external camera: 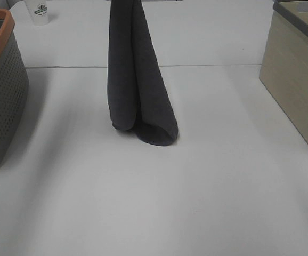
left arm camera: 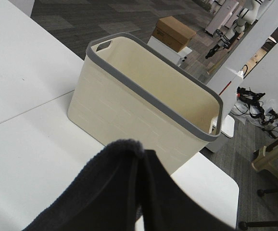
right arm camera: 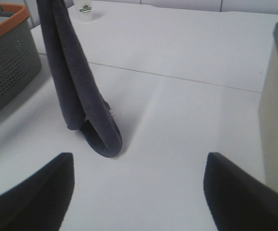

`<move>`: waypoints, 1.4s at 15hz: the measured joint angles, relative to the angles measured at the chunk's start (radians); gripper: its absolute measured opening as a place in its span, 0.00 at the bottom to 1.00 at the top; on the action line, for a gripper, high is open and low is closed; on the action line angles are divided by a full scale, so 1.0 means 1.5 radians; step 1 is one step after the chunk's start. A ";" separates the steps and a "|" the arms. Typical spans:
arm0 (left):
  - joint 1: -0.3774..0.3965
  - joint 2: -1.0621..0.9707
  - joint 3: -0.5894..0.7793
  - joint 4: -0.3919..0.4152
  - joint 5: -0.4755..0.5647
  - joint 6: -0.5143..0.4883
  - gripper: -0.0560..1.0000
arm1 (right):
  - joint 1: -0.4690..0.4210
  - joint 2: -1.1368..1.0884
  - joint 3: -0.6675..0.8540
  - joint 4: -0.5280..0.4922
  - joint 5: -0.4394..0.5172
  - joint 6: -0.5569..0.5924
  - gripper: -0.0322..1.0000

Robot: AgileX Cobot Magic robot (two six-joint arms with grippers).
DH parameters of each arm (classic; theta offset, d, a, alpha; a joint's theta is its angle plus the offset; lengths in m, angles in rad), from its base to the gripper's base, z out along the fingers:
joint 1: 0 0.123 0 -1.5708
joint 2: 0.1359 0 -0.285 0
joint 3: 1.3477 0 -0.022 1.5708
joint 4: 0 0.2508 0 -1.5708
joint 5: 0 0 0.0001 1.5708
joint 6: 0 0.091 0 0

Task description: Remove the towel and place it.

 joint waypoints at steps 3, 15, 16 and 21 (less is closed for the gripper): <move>0.000 -0.002 -0.034 0.000 0.001 0.000 0.05 | 0.000 0.169 0.000 0.287 -0.009 -0.310 0.75; 0.000 -0.002 -0.068 -0.001 0.036 0.000 0.05 | 0.115 0.720 -0.118 0.869 0.074 -1.076 0.73; 0.000 -0.002 -0.068 -0.001 0.039 0.000 0.05 | 0.153 0.747 -0.149 0.869 0.012 -1.075 0.73; 0.000 -0.002 -0.068 -0.001 0.050 0.000 0.05 | 0.229 0.911 -0.293 0.871 -0.110 -1.039 0.69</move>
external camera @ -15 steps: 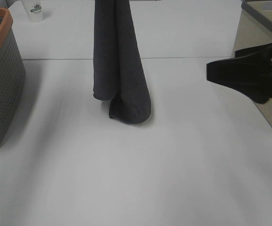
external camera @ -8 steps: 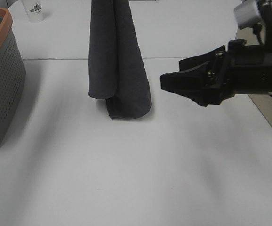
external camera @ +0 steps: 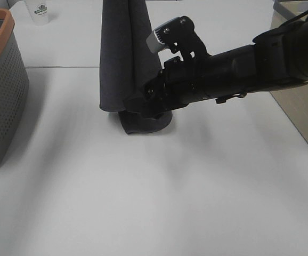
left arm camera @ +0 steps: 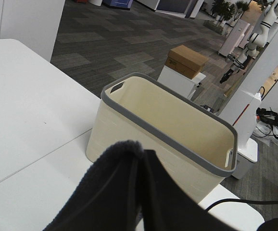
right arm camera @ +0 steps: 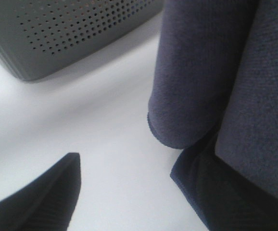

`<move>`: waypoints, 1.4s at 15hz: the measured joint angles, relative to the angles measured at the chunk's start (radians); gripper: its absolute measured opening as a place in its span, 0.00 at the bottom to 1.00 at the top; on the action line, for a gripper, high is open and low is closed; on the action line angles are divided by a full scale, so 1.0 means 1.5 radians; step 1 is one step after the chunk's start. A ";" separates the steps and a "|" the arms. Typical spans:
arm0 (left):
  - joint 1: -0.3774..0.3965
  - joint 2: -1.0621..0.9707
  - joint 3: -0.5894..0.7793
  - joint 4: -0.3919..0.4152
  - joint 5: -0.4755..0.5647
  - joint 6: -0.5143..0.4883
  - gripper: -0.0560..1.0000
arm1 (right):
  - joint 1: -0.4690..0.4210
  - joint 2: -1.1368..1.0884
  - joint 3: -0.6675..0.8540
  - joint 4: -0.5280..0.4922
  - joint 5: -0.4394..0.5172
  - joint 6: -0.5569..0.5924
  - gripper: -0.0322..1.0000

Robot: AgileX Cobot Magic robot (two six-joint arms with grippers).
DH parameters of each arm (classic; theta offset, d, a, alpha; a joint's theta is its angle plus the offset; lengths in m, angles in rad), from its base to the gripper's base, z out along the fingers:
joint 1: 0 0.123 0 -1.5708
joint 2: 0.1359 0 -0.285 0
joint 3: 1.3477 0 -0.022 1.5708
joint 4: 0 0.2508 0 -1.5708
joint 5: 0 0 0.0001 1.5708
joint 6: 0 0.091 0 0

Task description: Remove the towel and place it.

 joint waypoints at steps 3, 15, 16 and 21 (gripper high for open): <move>0.000 0.000 0.000 0.000 0.002 0.000 0.05 | 0.000 0.069 -0.057 0.001 0.011 0.019 0.68; 0.000 0.000 0.000 0.000 0.013 -0.003 0.05 | 0.000 0.179 -0.176 0.001 -0.019 0.041 0.23; 0.000 0.000 0.000 0.000 0.053 -0.005 0.05 | 0.000 0.159 -0.155 -0.033 -0.019 0.059 0.05; 0.000 0.000 0.000 -0.001 0.120 -0.040 0.05 | 0.000 0.015 -0.080 -0.227 -0.018 0.211 0.05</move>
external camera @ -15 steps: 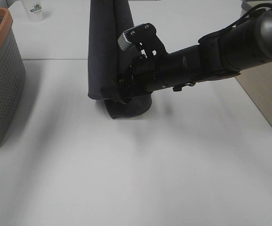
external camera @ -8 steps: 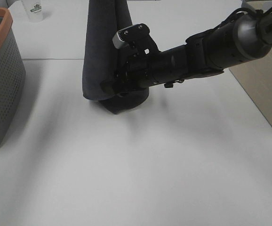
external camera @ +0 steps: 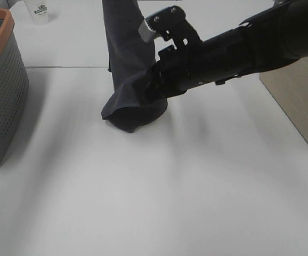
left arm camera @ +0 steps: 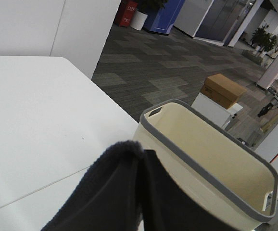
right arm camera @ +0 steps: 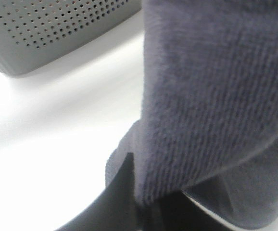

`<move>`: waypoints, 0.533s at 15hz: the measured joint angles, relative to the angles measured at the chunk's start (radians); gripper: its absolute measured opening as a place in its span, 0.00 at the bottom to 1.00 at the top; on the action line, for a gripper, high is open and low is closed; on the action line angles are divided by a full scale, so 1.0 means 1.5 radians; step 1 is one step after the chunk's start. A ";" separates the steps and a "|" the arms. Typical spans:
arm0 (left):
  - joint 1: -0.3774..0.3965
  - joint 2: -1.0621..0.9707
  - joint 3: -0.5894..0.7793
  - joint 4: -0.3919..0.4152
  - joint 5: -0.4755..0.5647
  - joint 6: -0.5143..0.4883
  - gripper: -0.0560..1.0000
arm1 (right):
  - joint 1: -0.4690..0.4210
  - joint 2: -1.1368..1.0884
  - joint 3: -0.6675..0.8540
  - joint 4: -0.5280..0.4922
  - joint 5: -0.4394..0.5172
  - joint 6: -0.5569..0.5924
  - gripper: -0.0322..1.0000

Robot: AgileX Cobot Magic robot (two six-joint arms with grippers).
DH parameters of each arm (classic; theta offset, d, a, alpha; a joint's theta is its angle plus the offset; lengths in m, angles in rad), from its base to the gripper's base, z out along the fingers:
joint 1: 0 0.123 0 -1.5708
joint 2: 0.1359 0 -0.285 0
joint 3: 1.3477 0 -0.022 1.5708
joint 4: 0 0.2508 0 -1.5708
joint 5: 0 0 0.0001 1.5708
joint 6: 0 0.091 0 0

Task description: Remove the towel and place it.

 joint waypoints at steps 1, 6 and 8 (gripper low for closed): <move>0.000 0.000 0.000 0.000 0.003 -0.029 0.05 | 0.000 -0.037 0.003 -0.077 0.001 0.057 0.05; 0.000 -0.007 0.000 0.000 0.066 -0.109 0.05 | 0.000 -0.148 -0.069 -0.661 0.184 0.499 0.05; 0.000 -0.020 0.000 -0.001 0.095 -0.132 0.05 | 0.000 -0.149 -0.141 -0.880 0.298 0.604 0.05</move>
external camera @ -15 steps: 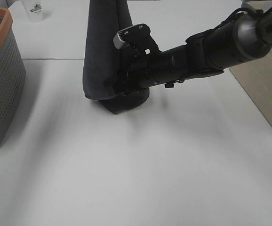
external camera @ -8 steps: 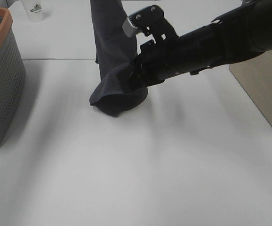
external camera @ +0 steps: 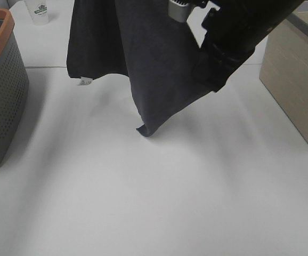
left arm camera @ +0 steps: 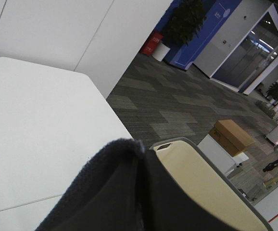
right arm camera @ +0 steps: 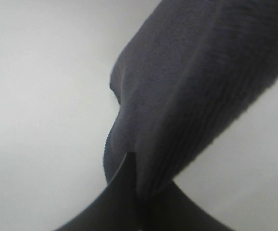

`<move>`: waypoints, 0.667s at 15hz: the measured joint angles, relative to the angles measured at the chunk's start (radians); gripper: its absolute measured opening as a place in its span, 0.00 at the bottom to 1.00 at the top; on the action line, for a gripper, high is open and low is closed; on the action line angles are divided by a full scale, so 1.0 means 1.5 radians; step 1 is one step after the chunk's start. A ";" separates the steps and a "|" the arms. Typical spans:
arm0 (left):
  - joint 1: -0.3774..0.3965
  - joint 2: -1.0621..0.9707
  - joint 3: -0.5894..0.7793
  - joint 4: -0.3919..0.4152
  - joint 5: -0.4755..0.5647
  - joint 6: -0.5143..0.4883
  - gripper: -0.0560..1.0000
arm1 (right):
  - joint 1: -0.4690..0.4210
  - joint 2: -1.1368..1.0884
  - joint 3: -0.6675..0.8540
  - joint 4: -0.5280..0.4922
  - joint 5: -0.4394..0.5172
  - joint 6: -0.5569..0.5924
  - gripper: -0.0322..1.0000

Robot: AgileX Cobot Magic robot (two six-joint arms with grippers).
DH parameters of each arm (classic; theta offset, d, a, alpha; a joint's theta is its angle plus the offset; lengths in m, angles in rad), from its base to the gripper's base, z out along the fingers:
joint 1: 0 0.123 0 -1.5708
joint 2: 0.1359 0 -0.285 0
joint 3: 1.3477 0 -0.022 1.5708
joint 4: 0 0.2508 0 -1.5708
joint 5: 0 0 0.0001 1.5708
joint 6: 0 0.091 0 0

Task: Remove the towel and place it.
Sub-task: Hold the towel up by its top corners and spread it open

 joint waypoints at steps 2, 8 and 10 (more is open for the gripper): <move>0.000 -0.004 0.001 0.000 0.009 -0.017 0.05 | -0.001 -0.001 -0.062 -0.119 0.059 0.023 0.05; 0.000 -0.072 0.193 -0.002 0.147 -0.043 0.05 | -0.001 -0.001 -0.166 -0.299 0.036 0.057 0.05; 0.000 -0.070 0.213 -0.003 0.155 -0.033 0.05 | -0.001 0.002 -0.167 -0.319 -0.046 0.133 0.05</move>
